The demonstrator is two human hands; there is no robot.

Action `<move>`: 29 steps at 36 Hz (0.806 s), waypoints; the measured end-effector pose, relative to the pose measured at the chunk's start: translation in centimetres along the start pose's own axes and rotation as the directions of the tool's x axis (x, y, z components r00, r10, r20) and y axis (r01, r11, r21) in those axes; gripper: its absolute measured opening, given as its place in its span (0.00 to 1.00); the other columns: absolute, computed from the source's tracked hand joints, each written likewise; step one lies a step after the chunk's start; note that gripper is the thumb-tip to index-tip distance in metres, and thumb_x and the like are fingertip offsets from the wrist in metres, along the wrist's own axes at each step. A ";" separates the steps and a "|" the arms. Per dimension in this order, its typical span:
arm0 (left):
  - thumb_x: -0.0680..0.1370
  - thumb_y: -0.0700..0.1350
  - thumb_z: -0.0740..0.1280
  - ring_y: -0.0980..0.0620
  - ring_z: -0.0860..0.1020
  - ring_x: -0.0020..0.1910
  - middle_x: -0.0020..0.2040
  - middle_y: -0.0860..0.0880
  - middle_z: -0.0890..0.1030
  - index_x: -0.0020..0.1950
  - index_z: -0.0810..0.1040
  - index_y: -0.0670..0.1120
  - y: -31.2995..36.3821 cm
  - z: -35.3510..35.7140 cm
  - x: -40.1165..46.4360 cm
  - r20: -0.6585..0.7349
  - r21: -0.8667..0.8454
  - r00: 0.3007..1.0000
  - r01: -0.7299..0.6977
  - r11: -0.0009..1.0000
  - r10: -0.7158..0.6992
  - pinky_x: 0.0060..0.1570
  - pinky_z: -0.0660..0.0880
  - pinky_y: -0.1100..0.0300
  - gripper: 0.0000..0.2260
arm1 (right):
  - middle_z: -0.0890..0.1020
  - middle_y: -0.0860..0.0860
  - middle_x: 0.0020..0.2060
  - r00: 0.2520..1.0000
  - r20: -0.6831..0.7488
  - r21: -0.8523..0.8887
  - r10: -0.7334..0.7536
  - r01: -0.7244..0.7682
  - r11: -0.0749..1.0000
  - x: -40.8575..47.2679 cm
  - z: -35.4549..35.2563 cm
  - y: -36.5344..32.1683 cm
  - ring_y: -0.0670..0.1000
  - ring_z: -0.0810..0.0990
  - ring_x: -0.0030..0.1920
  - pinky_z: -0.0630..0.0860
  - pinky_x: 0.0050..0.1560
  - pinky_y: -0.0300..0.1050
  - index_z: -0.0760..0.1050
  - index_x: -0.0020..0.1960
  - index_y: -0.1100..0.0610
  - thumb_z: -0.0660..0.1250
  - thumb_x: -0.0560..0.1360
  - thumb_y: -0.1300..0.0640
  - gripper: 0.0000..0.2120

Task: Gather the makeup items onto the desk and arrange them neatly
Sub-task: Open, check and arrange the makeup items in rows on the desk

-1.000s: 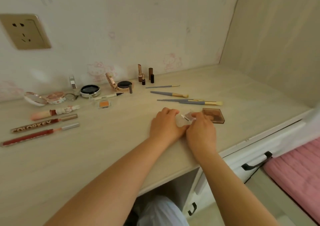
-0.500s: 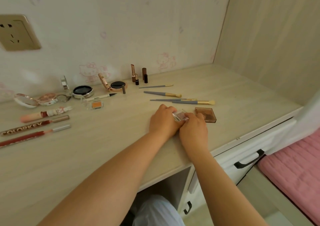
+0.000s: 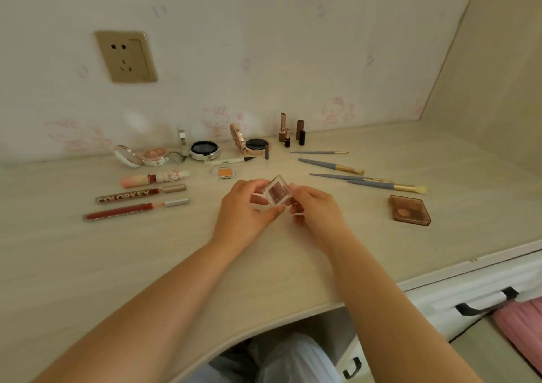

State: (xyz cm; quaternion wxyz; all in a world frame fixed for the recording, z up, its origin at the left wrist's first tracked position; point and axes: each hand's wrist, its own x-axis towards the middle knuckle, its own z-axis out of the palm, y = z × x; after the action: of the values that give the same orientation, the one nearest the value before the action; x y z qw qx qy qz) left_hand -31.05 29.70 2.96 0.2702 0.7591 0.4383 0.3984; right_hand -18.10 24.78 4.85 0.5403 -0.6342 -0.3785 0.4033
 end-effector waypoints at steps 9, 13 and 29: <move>0.66 0.49 0.77 0.57 0.78 0.46 0.54 0.50 0.77 0.60 0.76 0.54 -3.7 -5.2 -0.8 -0.135 0.054 0.990 0.046 0.997 -0.039 0.41 0.72 0.74 0.24 | 0.81 0.50 0.35 0.977 0.205 -0.041 -0.052 0.062 0.997 0.7 6.4 -0.6 0.42 0.76 0.32 0.72 0.29 0.29 0.83 0.48 0.59 0.64 0.77 0.55 0.10; 0.66 0.48 0.77 0.59 0.77 0.46 0.55 0.49 0.77 0.61 0.76 0.53 -4.2 -5.4 -0.9 -0.124 0.046 0.992 0.027 0.999 -0.021 0.41 0.70 0.79 0.24 | 0.81 0.46 0.32 0.977 0.189 -0.123 -0.098 0.123 0.985 0.8 6.9 -0.3 0.38 0.74 0.27 0.71 0.29 0.28 0.83 0.47 0.56 0.63 0.77 0.56 0.10; 0.67 0.47 0.77 0.54 0.79 0.52 0.57 0.52 0.80 0.61 0.76 0.54 -5.1 -5.0 -0.7 -0.063 -0.052 0.993 0.093 0.994 -0.096 0.53 0.75 0.62 0.24 | 0.80 0.52 0.31 0.988 0.081 -0.260 -0.130 0.147 0.954 1.3 7.2 0.6 0.47 0.72 0.29 0.69 0.31 0.37 0.81 0.40 0.64 0.61 0.75 0.59 0.13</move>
State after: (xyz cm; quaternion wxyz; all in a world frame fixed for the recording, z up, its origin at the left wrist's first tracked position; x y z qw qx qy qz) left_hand -37.77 31.82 1.54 0.2928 0.7173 0.4723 0.4202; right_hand -24.20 28.63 3.47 0.4654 -0.6596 -0.4893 0.3299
